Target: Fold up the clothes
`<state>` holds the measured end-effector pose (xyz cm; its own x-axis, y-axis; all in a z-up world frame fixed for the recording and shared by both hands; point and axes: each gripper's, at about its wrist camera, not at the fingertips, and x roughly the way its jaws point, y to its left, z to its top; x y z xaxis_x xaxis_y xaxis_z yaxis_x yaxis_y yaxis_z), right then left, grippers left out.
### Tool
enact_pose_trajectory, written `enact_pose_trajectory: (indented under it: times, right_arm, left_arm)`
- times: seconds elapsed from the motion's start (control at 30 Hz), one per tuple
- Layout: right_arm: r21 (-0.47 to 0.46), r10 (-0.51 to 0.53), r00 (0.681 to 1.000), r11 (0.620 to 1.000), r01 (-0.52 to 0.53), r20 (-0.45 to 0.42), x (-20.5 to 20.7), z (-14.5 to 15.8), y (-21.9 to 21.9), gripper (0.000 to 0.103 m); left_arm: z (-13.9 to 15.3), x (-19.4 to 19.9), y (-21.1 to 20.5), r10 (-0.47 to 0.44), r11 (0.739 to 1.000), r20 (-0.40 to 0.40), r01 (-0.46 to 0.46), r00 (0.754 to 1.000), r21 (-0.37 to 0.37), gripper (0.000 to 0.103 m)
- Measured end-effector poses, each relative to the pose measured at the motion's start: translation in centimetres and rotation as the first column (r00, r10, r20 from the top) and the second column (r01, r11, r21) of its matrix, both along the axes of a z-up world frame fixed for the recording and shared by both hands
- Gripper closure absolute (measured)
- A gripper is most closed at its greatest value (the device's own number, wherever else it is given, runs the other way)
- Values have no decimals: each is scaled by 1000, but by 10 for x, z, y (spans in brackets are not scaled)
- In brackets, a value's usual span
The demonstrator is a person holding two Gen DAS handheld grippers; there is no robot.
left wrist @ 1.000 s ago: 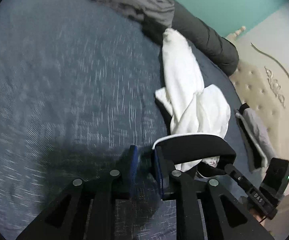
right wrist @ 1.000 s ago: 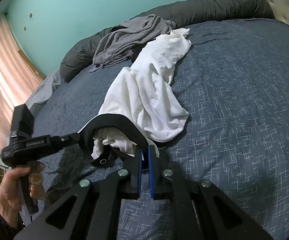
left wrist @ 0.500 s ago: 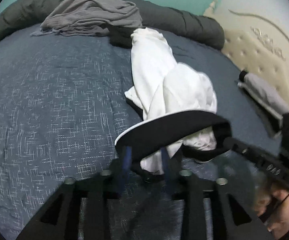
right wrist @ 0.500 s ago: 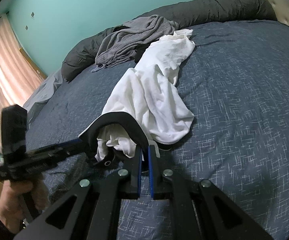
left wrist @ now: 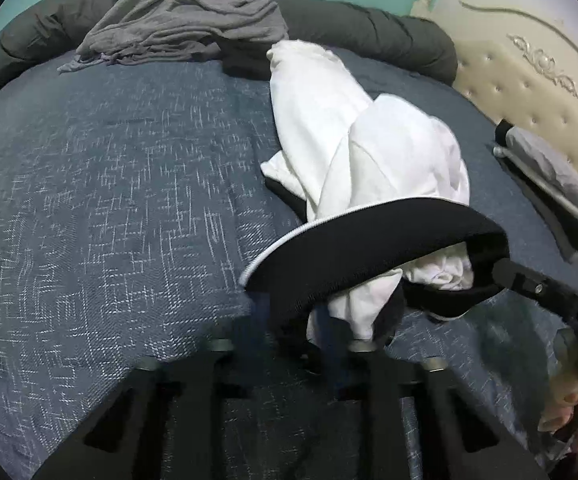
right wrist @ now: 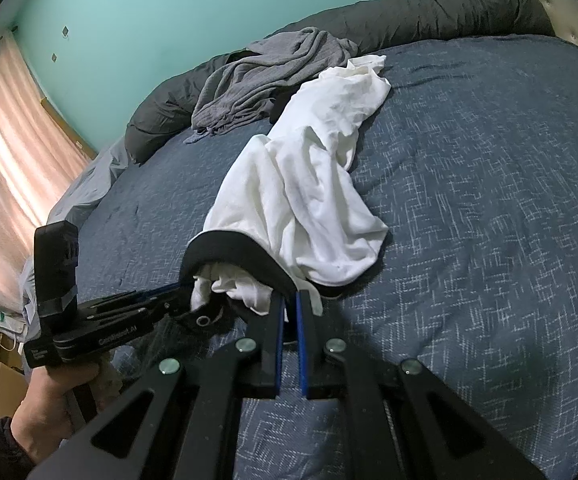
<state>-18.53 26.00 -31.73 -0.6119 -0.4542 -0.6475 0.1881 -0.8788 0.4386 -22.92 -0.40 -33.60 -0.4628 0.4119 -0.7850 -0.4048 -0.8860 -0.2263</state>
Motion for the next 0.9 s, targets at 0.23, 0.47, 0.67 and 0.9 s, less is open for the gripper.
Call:
enact_pose_trajectory:
  times: [0.23,0.47,0.67,0.9]
  right_arm:
    - [-8,-3,1000,1000,3,0,0,1,3,98]
    - [7,3,1000,1000,-3,-4,-1,1,-1,98]
    - [25,-15,999,1000,14,34,-6,-3,-1,97]
    - [67,-39,993,997,32,109,-13,-12,-3,60]
  left_arm:
    - [9,-2,-33,15,978,100,-36,995,204,96]
    - [-9,-5,-51,46,944,237,-120,970,308,96]
    - [-19,-6,-51,38,935,278,-133,960,330,96]
    - [-23,-1,-59,30,926,288,-135,957,354,96]
